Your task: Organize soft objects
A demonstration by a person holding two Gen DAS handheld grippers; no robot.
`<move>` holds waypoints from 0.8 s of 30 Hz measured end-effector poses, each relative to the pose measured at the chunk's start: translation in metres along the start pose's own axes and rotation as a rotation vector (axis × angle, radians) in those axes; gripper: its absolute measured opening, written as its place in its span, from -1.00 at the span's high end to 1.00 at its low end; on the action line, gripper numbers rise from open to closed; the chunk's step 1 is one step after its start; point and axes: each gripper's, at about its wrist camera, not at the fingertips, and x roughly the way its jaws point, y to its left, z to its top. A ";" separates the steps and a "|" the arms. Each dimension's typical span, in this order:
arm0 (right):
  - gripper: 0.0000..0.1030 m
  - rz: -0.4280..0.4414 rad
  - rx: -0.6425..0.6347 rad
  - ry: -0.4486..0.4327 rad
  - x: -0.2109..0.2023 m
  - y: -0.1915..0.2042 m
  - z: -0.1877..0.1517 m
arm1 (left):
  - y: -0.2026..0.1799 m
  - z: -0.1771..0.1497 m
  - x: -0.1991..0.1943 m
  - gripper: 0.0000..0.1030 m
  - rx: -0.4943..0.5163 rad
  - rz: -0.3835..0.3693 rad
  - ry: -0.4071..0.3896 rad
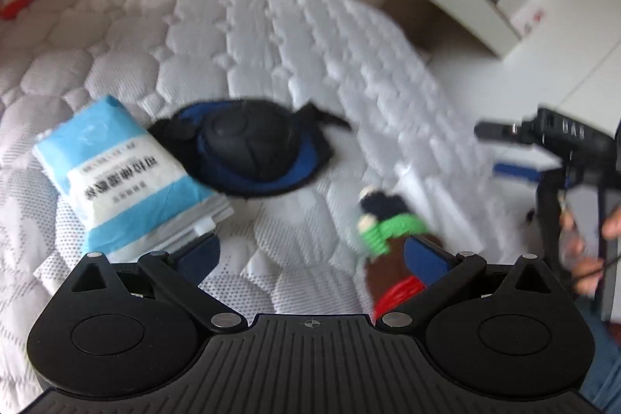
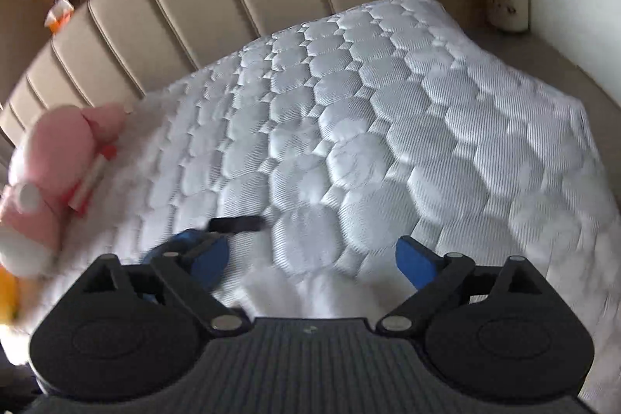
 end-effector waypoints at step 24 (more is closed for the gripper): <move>-0.99 -0.114 -0.130 0.031 -0.094 0.085 -0.093 | -0.059 -0.041 -0.108 -1.00 0.004 0.500 -0.146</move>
